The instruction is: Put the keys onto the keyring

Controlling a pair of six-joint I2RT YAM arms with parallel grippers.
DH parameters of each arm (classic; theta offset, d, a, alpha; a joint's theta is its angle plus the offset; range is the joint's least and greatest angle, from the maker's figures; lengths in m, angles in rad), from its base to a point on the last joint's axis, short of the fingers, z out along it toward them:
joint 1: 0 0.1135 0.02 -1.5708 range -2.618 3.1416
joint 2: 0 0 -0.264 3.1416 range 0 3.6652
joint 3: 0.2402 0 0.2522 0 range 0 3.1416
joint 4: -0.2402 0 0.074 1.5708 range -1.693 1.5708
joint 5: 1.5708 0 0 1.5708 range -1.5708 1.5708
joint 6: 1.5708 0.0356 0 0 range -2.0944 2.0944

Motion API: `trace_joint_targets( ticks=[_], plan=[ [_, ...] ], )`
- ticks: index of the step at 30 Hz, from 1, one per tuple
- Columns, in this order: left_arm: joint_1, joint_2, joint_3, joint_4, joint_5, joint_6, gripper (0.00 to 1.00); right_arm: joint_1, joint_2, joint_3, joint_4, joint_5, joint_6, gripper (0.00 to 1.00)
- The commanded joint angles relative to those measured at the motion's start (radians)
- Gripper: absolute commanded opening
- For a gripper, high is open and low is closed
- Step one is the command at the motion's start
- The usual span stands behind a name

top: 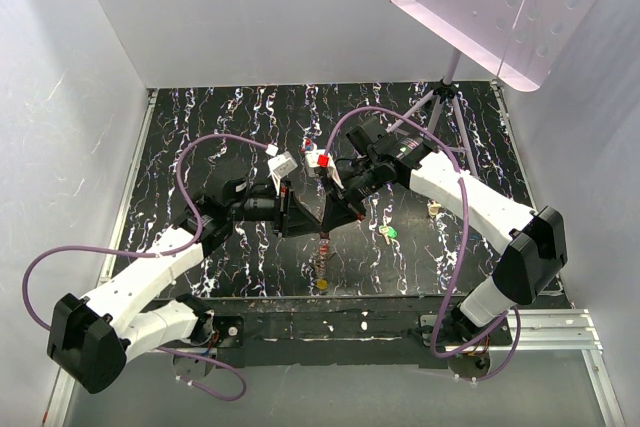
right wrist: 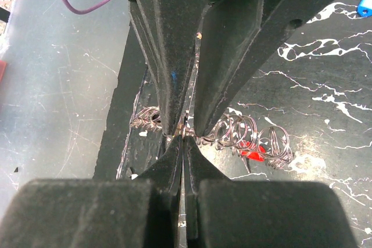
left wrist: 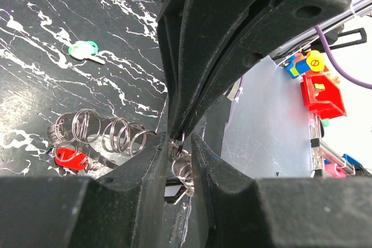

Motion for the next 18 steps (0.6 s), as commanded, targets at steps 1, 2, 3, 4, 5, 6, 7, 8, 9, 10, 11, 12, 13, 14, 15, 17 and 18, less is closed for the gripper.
trace_joint_targets(
  ticks=[1, 2, 3, 4, 5, 6, 7, 8, 9, 10, 11, 12, 13, 14, 15, 17, 18],
  plan=[
    [-0.006, 0.006, 0.038, -0.007, 0.012, 0.017, 0.22, -0.001, -0.005, 0.049, 0.025, -0.054, 0.005, 0.01],
    [-0.006, 0.006, 0.038, -0.007, 0.012, 0.017, 0.22, 0.000, -0.005, 0.049, 0.025, -0.054, 0.007, 0.01],
    [-0.006, 0.006, 0.038, -0.009, 0.012, 0.019, 0.22, 0.000, -0.005, 0.048, 0.025, -0.054, 0.005, 0.01],
    [-0.004, 0.007, 0.038, -0.009, 0.010, 0.019, 0.22, 0.000, -0.005, 0.051, 0.025, -0.054, 0.005, 0.01],
    [-0.006, 0.008, 0.038, -0.009, 0.012, 0.020, 0.22, 0.000, -0.005, 0.051, 0.025, -0.054, 0.004, 0.01],
    [-0.006, 0.008, 0.037, -0.007, 0.013, 0.020, 0.22, -0.001, -0.007, 0.049, 0.025, -0.054, 0.005, 0.01],
    [-0.006, 0.008, 0.038, -0.012, 0.013, 0.023, 0.22, 0.000, -0.005, 0.048, 0.025, -0.054, 0.007, 0.01],
    [-0.006, 0.008, 0.038, -0.013, 0.013, 0.024, 0.21, 0.000, -0.005, 0.049, 0.027, -0.053, 0.005, 0.01],
    [-0.006, 0.008, 0.038, -0.018, 0.012, 0.027, 0.21, 0.000, -0.005, 0.049, 0.025, -0.053, 0.004, 0.01],
    [-0.006, 0.006, 0.035, -0.021, 0.010, 0.030, 0.21, 0.000, -0.004, 0.049, 0.025, -0.053, 0.005, 0.01],
    [-0.006, 0.006, 0.037, -0.019, 0.010, 0.031, 0.20, 0.000, -0.005, 0.049, 0.025, -0.053, 0.004, 0.01],
    [-0.006, 0.007, 0.035, -0.022, 0.012, 0.031, 0.20, 0.000, -0.005, 0.049, 0.025, -0.053, 0.007, 0.01],
    [-0.006, 0.008, 0.037, -0.024, 0.012, 0.033, 0.19, 0.000, -0.004, 0.049, 0.025, -0.053, 0.005, 0.01],
    [-0.006, 0.008, 0.037, -0.024, 0.015, 0.034, 0.18, 0.000, -0.005, 0.048, 0.025, -0.053, 0.004, 0.01],
    [-0.006, 0.008, 0.038, -0.024, 0.015, 0.034, 0.17, -0.001, -0.004, 0.048, 0.027, -0.054, 0.004, 0.01],
    [-0.006, 0.009, 0.040, -0.025, 0.016, 0.037, 0.13, 0.000, -0.004, 0.049, 0.025, -0.054, 0.007, 0.01],
    [-0.006, 0.011, 0.040, -0.025, 0.019, 0.037, 0.10, 0.000, -0.004, 0.048, 0.025, -0.054, 0.005, 0.01]
  ],
)
